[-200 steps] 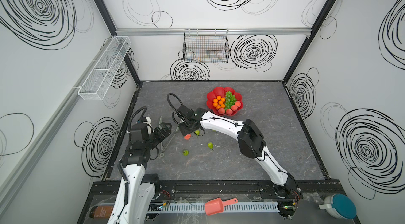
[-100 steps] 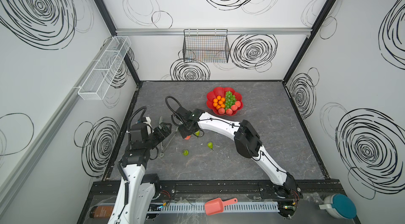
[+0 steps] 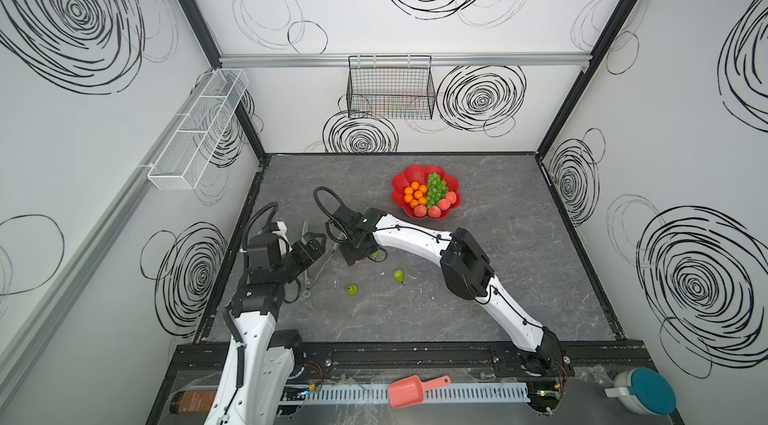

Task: Place and organize the fake fruits in the fruit bowl
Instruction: 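Lower the right gripper around the pink peach and close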

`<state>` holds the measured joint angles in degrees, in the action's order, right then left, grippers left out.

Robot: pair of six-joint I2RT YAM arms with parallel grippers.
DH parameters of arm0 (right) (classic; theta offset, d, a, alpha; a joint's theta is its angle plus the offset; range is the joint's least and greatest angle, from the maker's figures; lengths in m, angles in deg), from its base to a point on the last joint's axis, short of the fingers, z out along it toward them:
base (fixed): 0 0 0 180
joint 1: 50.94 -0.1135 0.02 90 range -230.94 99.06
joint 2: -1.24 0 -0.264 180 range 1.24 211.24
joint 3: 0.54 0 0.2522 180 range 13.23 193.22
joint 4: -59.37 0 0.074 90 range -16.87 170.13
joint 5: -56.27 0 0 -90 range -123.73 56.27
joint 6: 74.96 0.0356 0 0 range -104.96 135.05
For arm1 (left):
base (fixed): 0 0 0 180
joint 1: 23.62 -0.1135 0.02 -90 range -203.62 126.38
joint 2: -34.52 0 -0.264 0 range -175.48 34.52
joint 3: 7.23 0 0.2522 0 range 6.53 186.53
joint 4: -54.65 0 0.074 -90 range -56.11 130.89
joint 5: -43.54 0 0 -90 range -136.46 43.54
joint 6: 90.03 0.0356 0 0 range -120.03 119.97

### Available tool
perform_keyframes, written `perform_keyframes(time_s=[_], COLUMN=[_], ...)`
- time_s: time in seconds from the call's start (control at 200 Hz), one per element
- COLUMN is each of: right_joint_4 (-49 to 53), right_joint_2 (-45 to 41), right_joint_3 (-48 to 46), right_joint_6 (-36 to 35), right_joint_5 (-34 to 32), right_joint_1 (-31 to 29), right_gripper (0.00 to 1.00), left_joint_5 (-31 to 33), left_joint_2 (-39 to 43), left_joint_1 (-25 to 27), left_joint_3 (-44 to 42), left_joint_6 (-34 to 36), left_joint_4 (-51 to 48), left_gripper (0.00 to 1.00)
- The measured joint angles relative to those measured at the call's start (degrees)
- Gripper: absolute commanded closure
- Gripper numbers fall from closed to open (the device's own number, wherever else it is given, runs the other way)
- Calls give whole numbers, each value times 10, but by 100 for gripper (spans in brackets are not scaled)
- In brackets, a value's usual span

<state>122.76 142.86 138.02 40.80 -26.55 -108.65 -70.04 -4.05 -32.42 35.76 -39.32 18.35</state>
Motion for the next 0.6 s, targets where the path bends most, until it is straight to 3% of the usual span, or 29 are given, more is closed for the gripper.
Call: perform_keyframes(time_s=[0.6], right_joint_4=[1], right_joint_2=[3], right_joint_3=[1], right_joint_6=[0], right_joint_5=[3], right_joint_1=[0], right_gripper=[51], left_joint_5=[-13], left_joint_2=[0], left_joint_1=[0], left_joint_3=[-8], left_joint_6=[-1], left_joint_4=[8], left_gripper=[4])
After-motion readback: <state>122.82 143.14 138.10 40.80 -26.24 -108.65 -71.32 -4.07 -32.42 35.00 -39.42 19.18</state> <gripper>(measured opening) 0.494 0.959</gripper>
